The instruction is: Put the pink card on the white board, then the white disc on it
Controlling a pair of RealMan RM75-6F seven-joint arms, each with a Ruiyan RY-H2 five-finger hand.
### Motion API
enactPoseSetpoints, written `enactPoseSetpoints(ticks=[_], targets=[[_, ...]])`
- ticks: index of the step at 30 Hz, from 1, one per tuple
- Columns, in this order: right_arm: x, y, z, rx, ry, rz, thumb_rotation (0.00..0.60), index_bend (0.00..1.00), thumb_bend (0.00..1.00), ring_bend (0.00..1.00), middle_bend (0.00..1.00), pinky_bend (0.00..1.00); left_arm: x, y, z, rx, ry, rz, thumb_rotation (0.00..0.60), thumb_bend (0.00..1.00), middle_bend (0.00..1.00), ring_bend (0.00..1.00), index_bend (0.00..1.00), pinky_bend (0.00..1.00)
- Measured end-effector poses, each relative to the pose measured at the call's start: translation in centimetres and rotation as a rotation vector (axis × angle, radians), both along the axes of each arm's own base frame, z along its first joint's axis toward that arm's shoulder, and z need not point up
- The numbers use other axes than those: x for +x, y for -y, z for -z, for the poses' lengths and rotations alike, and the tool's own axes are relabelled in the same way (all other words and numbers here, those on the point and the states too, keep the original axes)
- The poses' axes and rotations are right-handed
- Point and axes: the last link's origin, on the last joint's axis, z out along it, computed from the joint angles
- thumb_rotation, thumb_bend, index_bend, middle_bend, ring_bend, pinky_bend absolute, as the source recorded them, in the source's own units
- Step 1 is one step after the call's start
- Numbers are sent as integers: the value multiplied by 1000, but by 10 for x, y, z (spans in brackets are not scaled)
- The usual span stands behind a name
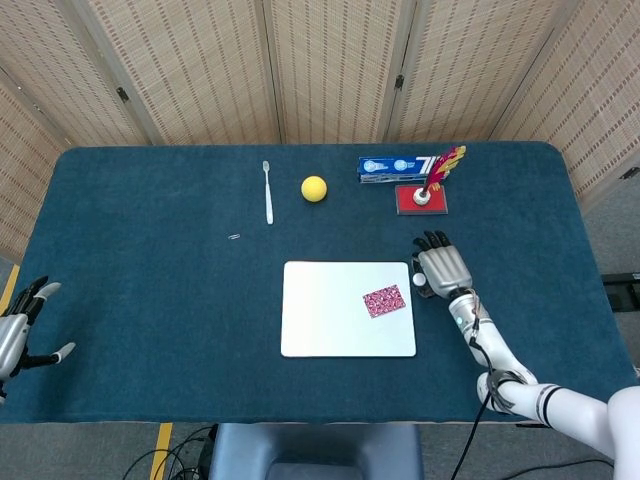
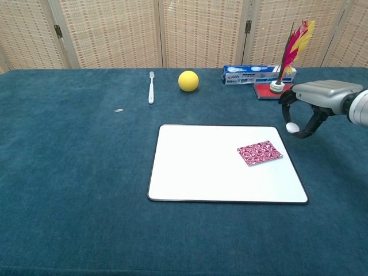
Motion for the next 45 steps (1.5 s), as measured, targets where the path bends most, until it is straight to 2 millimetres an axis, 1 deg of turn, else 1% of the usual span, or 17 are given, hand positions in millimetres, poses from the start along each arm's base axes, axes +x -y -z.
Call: enactPoseSetpoints(ticks=[2,6,12,17,22,30,34,38,41,44,45], targets=[[7,-2,3,10,-6,-20,600,585,201,0,167,0,0,0,-1,2,9,-2,600,262,0,0,111,222],[20,-5,19,43,-11,-53,600,585,201,0,167,0,-3,-1,-3,1,19,-8,600,263,0,0,111,222],[31,-8,39,87,-25,-73,600,585,198,0,167,0,-6,3,-8,12,25,-14,600,263,0,0,111,222],[36,-9,45,98,-30,-88,600,585,196,0,167,0,-8,5,-12,21,27,-23,600,263,0,0,111,222],[38,-11,46,104,-30,-91,600,577,175,0,159,0,-11,7,-14,30,33,-31,600,263,0,0,111,222],[36,-15,39,107,-60,-95,600,397,144,0,106,0,-10,5,-13,26,20,-31,600,262,0,0,111,222],[33,-17,34,102,-68,-94,600,342,142,0,94,0,-8,5,-11,23,17,-26,600,262,0,0,111,222],[33,-17,29,88,-56,-90,600,330,141,0,89,0,-9,5,-12,26,17,-28,600,263,0,0,111,222],[32,-18,19,53,-35,-91,600,314,140,0,88,0,-9,5,-13,31,17,-30,600,263,0,0,112,222],[27,-20,3,-13,-12,-96,600,287,140,0,86,0,-9,5,-13,33,9,-30,600,263,0,0,111,222],[24,-22,-5,-47,0,-99,600,280,140,0,86,0,-9,5,-12,34,3,-28,600,263,0,0,111,222]])
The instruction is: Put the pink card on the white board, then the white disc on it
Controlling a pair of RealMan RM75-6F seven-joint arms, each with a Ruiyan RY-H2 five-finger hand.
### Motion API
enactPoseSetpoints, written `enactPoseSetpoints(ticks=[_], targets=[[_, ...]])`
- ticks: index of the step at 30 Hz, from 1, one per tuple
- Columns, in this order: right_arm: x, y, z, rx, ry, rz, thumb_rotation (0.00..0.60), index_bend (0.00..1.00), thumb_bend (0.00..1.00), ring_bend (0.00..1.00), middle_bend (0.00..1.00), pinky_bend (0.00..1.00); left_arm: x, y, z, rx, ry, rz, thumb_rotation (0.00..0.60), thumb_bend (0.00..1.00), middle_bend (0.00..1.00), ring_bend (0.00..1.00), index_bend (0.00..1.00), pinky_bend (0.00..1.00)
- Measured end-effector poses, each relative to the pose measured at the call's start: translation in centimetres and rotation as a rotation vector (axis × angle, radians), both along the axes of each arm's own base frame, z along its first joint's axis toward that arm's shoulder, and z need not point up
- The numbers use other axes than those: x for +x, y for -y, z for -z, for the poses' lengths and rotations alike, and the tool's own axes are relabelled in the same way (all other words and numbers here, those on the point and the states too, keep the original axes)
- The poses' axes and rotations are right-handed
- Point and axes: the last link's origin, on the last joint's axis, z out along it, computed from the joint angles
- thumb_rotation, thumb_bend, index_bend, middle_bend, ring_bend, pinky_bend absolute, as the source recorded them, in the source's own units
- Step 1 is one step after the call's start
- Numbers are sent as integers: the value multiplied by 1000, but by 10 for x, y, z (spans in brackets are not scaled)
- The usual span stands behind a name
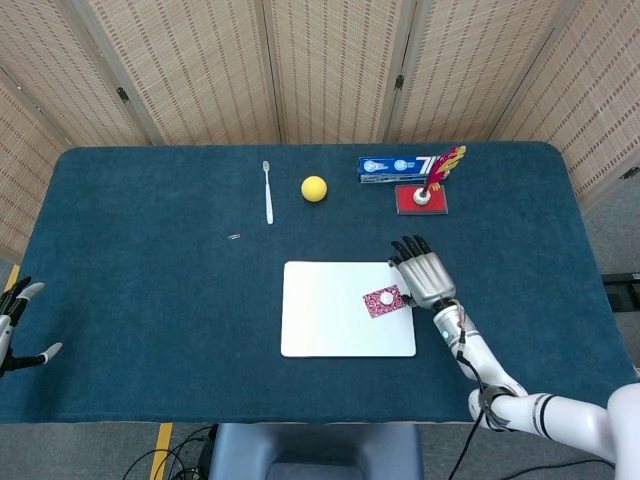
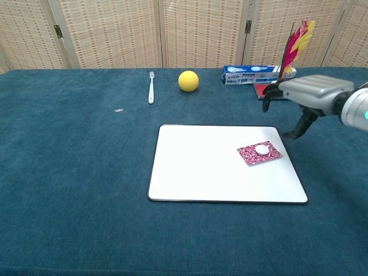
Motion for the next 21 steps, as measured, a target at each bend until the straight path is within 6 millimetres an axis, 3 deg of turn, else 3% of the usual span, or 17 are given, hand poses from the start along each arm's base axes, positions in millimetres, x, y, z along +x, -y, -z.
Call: enactPoseSetpoints(ticks=[6,12,18,21], targets=[[-32,-25,-44,-189,84,-22,600,242,140,0,86,0,5,1,3,10,-54,25,600,263,0,0,111,222],[-84,-74,-79,-314,82,-21,600,217,140,0,85,0,15,3,11,16,-110,65,600,263,0,0,112,222],[-112,-101,-94,-363,80,-32,600,217,140,0,83,0,23,8,13,65,-166,107,600,263,0,0,112,219],[-113,-105,-97,-366,95,-34,600,217,140,0,82,0,24,10,14,88,-175,114,600,263,0,0,111,219]])
